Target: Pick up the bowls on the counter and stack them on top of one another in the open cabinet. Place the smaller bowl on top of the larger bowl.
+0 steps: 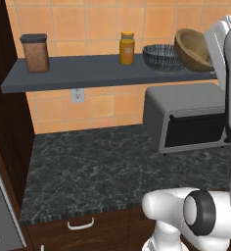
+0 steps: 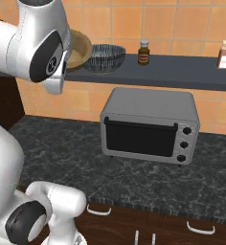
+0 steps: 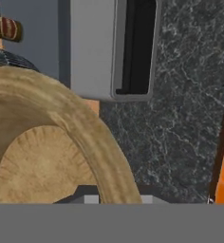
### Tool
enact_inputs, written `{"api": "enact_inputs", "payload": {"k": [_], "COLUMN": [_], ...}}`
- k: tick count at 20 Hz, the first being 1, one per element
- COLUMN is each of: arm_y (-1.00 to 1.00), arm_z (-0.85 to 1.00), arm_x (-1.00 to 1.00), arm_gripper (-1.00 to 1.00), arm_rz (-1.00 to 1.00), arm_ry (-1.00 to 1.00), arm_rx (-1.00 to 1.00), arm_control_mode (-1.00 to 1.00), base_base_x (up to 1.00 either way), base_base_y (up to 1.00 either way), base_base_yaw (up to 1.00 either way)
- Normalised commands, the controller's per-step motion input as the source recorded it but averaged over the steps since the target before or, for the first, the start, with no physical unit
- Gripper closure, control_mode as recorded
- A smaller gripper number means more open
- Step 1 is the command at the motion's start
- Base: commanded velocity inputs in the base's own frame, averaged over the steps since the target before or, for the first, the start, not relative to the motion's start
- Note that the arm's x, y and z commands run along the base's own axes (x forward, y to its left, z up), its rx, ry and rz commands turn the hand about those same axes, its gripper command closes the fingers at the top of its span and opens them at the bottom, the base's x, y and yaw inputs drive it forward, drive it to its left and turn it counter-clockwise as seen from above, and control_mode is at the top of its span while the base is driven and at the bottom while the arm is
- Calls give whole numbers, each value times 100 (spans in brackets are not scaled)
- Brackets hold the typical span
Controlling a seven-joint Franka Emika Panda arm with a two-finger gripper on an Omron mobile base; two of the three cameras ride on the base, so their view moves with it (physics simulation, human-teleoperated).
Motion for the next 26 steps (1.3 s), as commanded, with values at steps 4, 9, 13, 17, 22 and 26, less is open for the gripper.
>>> {"api": "enact_inputs", "payload": {"k": [4, 9, 13, 17, 22, 26], "arm_y": [-36, -24, 0, 0, 0, 0], "arm_z": [21, 0, 0, -7, -35, -38], "arm_x": [93, 100, 100, 89, 63, 18], "arm_gripper": [100, 100, 100, 100, 100, 100], "arm_rz": [5, 3, 0, 0, 0, 0], "arm_ry": [-1, 5, 1, 0, 5, 5], "arm_rx": [8, 4, 0, 0, 0, 0], "arm_control_mode": [-100, -100, -100, -100, -100, -100], "base_base_x": [0, 0, 0, 0, 0, 0], "base_base_y": [0, 0, 0, 0, 0, 0], "base_base_yaw": [0, 0, 0, 0, 0, 0]}}
